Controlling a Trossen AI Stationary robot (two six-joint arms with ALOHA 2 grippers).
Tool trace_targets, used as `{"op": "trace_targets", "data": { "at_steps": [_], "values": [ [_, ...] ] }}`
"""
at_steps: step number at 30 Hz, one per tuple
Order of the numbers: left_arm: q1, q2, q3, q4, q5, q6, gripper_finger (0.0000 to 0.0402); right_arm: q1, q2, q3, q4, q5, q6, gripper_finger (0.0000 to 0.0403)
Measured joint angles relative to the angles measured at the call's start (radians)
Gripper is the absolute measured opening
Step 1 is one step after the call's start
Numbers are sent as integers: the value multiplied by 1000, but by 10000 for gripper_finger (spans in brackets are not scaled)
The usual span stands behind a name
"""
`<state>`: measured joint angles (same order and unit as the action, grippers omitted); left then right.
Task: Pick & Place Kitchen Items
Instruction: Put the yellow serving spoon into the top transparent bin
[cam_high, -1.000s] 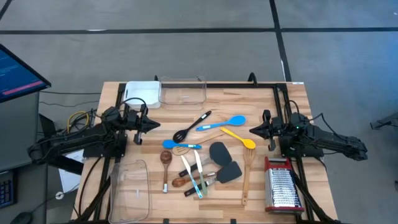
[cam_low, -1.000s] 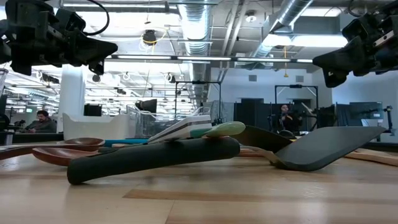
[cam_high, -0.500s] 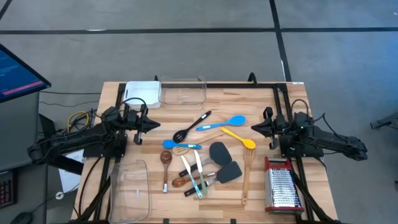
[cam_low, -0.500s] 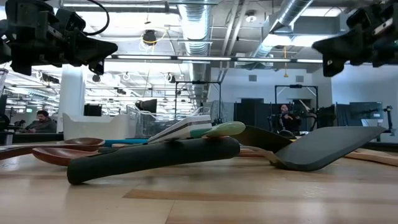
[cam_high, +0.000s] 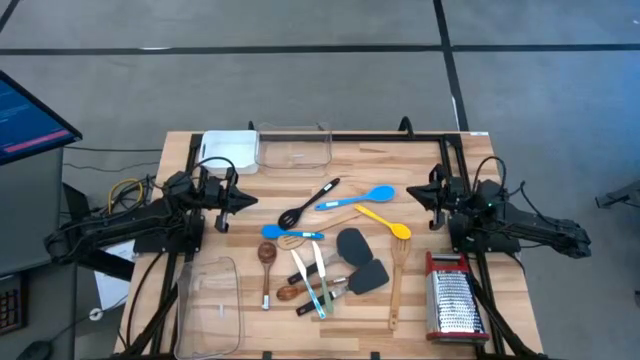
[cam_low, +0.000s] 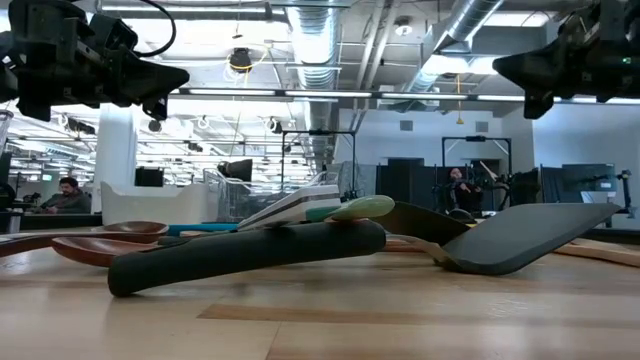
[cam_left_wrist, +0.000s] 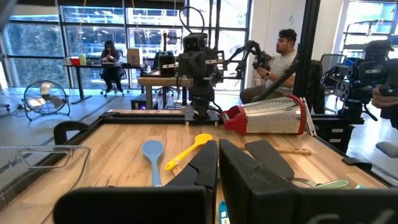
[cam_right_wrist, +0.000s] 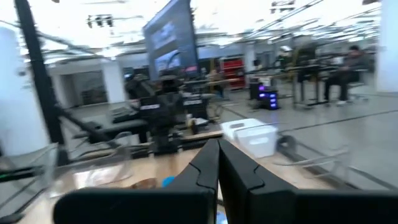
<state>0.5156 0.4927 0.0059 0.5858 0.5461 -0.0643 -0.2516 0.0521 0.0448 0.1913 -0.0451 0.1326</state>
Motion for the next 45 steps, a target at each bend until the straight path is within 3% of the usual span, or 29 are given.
{"op": "trace_targets", "data": {
  "at_steps": [15, 26, 45],
  "values": [
    [0, 0, 0, 0, 0, 0, 3, 1, 0, 17, 67, 23, 45, 1],
    [0, 0, 0, 0, 0, 0, 3, 1, 25, 223, -264, 21, 45, 0],
    [0, 0, 0, 0, 0, 0, 3, 0, 425, 452, -375, 24, 44, 0]
  ]
}}
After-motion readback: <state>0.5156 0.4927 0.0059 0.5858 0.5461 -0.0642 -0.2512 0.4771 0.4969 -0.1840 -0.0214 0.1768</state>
